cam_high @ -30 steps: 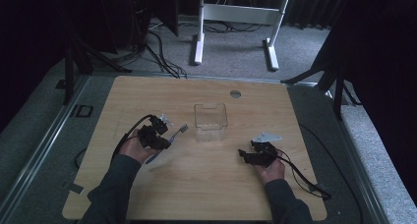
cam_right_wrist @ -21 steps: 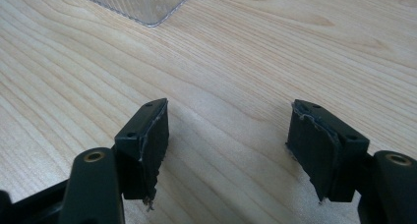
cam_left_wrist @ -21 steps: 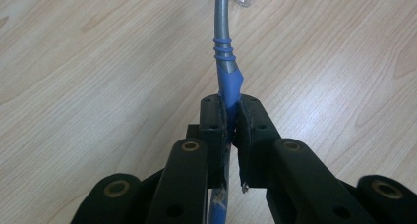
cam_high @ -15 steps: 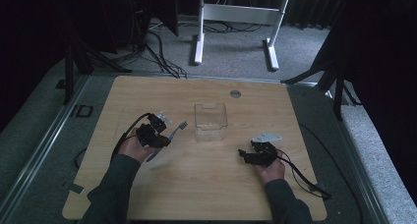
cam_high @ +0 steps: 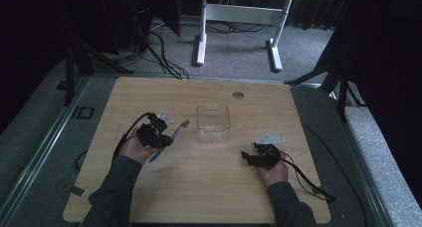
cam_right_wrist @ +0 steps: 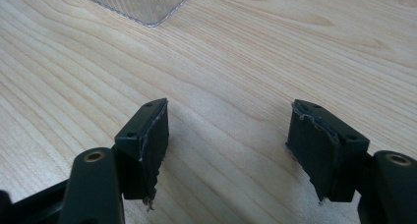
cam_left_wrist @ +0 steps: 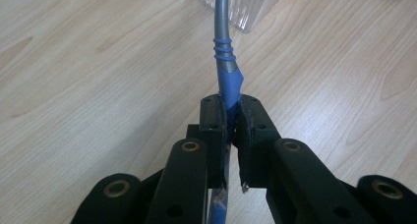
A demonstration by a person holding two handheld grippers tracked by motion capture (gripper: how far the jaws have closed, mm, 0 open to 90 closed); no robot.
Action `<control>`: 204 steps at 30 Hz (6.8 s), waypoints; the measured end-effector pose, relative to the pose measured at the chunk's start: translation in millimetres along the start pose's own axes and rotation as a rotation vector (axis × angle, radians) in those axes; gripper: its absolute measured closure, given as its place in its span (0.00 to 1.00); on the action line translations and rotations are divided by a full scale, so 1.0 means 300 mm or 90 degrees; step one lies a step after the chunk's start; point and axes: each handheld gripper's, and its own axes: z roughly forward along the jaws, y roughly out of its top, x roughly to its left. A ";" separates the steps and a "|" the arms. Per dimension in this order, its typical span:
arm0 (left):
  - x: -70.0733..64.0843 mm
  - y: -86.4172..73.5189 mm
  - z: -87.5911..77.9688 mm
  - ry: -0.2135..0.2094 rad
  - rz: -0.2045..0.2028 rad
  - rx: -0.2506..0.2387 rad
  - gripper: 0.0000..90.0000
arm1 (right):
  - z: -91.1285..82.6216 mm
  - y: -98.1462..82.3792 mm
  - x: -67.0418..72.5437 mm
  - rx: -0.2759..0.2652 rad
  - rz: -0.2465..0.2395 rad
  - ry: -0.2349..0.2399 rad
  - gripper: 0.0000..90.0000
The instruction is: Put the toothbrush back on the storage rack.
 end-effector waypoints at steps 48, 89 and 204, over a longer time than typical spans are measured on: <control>-0.004 0.008 -0.054 0.042 -0.034 -0.113 0.92 | 0.000 0.000 -0.001 0.000 -0.002 0.000 0.35; -0.017 0.018 -0.096 0.062 -0.036 -0.186 0.92 | 0.000 0.000 0.000 0.000 -0.001 0.000 0.35; -0.086 0.159 -0.164 0.014 -0.028 -0.391 0.92 | 0.000 0.000 -0.001 0.000 -0.001 -0.001 0.35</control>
